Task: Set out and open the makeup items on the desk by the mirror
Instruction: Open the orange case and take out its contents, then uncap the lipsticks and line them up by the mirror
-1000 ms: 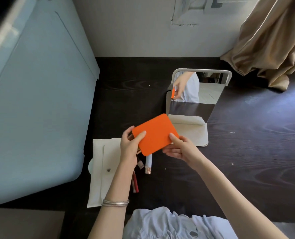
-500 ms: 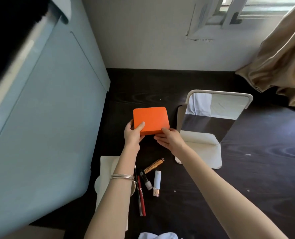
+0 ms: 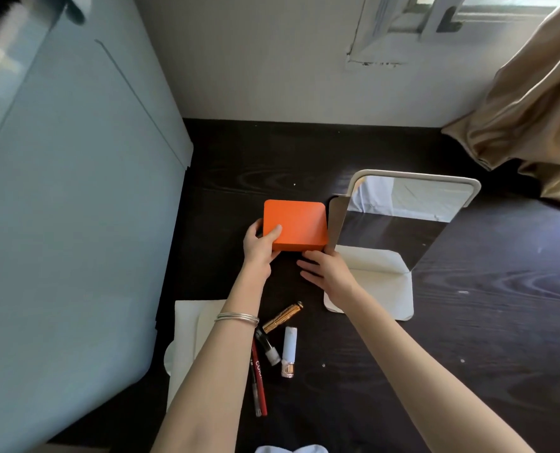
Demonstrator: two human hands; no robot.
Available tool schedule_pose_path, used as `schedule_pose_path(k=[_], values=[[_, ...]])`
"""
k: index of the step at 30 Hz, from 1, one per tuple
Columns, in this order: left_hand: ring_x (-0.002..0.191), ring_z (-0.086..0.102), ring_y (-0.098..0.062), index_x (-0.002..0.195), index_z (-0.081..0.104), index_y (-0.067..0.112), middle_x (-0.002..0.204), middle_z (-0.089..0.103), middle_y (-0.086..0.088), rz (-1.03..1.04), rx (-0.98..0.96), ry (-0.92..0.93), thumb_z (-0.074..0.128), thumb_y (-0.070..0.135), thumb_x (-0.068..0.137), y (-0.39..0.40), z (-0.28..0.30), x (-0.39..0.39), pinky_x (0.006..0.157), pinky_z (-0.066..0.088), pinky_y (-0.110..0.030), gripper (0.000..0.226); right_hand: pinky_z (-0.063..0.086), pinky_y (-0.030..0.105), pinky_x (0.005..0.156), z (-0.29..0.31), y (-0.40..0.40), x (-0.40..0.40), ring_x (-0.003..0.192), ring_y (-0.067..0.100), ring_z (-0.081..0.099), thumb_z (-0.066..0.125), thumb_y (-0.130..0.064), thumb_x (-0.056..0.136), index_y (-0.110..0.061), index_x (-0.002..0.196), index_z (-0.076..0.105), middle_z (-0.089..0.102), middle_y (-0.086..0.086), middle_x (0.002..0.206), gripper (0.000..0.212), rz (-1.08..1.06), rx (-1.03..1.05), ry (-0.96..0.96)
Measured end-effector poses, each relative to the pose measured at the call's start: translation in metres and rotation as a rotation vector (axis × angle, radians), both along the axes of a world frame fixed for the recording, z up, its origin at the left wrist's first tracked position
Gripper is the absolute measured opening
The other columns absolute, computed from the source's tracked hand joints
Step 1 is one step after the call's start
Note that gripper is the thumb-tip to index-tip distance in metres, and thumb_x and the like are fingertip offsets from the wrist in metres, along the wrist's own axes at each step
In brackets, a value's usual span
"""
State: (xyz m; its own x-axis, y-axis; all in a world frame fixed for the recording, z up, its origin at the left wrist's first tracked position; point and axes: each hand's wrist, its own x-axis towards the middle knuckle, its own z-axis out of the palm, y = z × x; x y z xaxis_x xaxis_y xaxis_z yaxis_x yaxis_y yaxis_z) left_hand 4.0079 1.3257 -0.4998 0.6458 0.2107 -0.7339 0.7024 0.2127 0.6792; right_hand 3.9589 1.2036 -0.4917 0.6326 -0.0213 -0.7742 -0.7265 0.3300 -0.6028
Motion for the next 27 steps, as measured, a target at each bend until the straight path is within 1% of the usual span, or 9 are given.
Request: schedule_pose_path(k=[3,6,10,13,18,20,24,25,27], values=[[0.127,0.045,-0.031,0.144,0.035,0.020,0.139,0.044,-0.012,-0.008,0.011,-0.005,0.063,0.016,0.089,0.003,-0.003,0.005,0.092,0.048,-0.043,0.062,0.048,0.038,0.095,0.002,0.003,0.005,0.119,0.029,0.055,0.051,-0.009,0.094,-0.007,0.138,0.037,0.051,0.014,0.133,0.046,-0.004,0.021,-0.001],[0.128,0.044,-0.031,0.143,0.036,0.022,0.140,0.043,-0.011,-0.042,0.054,-0.006,0.065,0.019,0.088,0.008,-0.009,0.010,0.099,0.047,-0.046,0.062,0.047,0.039,0.097,0.001,0.007,0.011,0.120,0.030,0.054,0.052,-0.009,0.094,-0.008,0.139,0.037,0.050,0.014,0.134,0.047,-0.004,0.013,0.016],[0.132,0.040,-0.028,0.143,0.037,0.025,0.143,0.042,-0.007,-0.190,0.211,-0.008,0.063,0.025,0.089,0.011,-0.016,0.020,0.107,0.038,-0.049,0.060,0.047,0.040,0.098,-0.002,0.009,0.018,0.122,0.030,0.053,0.053,-0.008,0.093,-0.008,0.136,0.038,0.049,0.014,0.135,0.046,-0.020,0.003,0.048],[0.133,0.040,-0.027,0.142,0.040,0.027,0.145,0.040,-0.006,-0.221,0.242,-0.003,0.059,0.019,0.092,0.010,-0.020,0.031,0.108,0.038,-0.047,0.055,0.048,0.038,0.097,-0.003,0.008,0.028,0.122,0.029,0.053,0.053,-0.007,0.093,-0.008,0.136,0.039,0.050,0.013,0.135,0.045,-0.040,-0.017,0.068],[0.132,0.041,-0.027,0.141,0.041,0.024,0.144,0.043,-0.008,-0.224,0.277,-0.014,0.056,0.008,0.092,0.006,-0.023,0.040,0.106,0.040,-0.045,0.054,0.050,0.036,0.092,-0.003,0.008,0.039,0.121,0.027,0.054,0.052,-0.008,0.093,-0.009,0.138,0.039,0.049,0.013,0.136,0.046,-0.030,-0.043,0.089],[0.132,0.041,-0.027,0.141,0.041,0.024,0.144,0.043,-0.008,-0.230,0.288,-0.017,0.056,0.010,0.092,0.007,-0.024,0.039,0.106,0.040,-0.045,0.053,0.050,0.035,0.092,-0.004,0.007,0.038,0.121,0.027,0.054,0.052,-0.008,0.093,-0.009,0.139,0.037,0.049,0.013,0.136,0.048,-0.027,-0.053,0.092],[0.128,0.046,-0.024,0.139,0.043,0.019,0.140,0.047,-0.007,-0.229,0.382,-0.031,0.059,0.019,0.092,0.011,-0.022,0.025,0.099,0.041,-0.037,0.050,0.050,0.033,0.090,-0.005,0.010,0.024,0.120,0.028,0.055,0.051,-0.005,0.093,-0.008,0.144,0.028,0.051,0.017,0.134,0.056,0.043,-0.101,0.082],[0.127,0.047,-0.023,0.138,0.044,0.018,0.139,0.048,-0.007,-0.225,0.409,-0.045,0.059,0.020,0.092,0.012,-0.020,0.018,0.097,0.042,-0.034,0.049,0.050,0.032,0.090,-0.005,0.011,0.017,0.119,0.027,0.056,0.051,-0.005,0.093,-0.007,0.144,0.029,0.053,0.018,0.132,0.056,0.081,-0.124,0.079],[0.122,0.050,-0.019,0.132,0.050,0.017,0.135,0.051,-0.005,-0.268,0.474,-0.096,0.058,0.016,0.092,0.017,-0.014,-0.002,0.091,0.041,-0.028,0.042,0.050,0.029,0.088,-0.006,0.012,-0.001,0.113,0.023,0.058,0.048,-0.005,0.094,-0.007,0.135,0.044,0.057,0.016,0.128,0.042,0.192,-0.189,0.052]])
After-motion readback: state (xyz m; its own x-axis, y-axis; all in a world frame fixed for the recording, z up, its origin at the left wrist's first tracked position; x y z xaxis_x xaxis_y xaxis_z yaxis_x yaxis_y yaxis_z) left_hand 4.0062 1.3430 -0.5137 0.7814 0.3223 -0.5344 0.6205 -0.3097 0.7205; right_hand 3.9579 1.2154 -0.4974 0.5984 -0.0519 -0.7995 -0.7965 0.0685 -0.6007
